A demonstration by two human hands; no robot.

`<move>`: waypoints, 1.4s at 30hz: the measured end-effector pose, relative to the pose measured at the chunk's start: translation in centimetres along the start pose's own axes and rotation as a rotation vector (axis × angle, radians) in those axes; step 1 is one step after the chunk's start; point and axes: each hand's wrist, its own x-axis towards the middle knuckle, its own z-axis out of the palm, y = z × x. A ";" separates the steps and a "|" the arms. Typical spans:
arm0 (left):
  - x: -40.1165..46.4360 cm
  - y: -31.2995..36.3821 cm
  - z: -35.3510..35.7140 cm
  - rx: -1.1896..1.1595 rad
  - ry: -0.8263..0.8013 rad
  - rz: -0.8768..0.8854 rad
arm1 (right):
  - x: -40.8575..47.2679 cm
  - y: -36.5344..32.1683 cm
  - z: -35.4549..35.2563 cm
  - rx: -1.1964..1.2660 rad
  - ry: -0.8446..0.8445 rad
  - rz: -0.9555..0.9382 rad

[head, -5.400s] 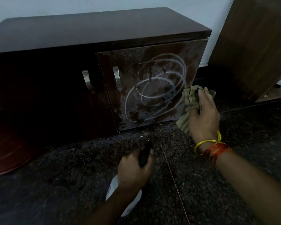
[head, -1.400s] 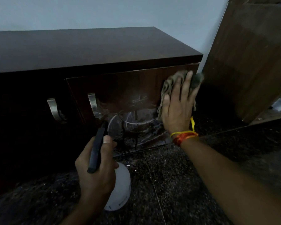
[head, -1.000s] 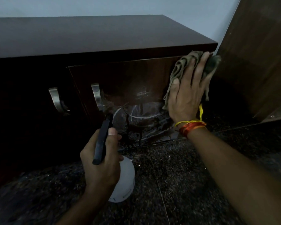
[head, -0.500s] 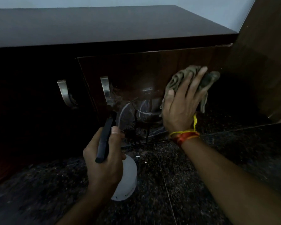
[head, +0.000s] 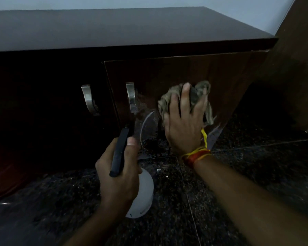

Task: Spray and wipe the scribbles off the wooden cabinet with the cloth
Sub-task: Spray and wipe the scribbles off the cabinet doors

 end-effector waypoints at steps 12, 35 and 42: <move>0.3 0.3 -1.7 0.038 -0.005 0.015 | -1.5 -3.2 1.3 0.002 -0.005 -0.169; 0.0 1.0 -4.0 0.069 0.045 0.043 | 1.9 -2.8 -0.2 -0.006 0.097 -0.266; -0.1 1.0 -4.4 0.039 0.056 0.055 | -1.7 -2.5 1.7 -0.097 -0.047 -0.295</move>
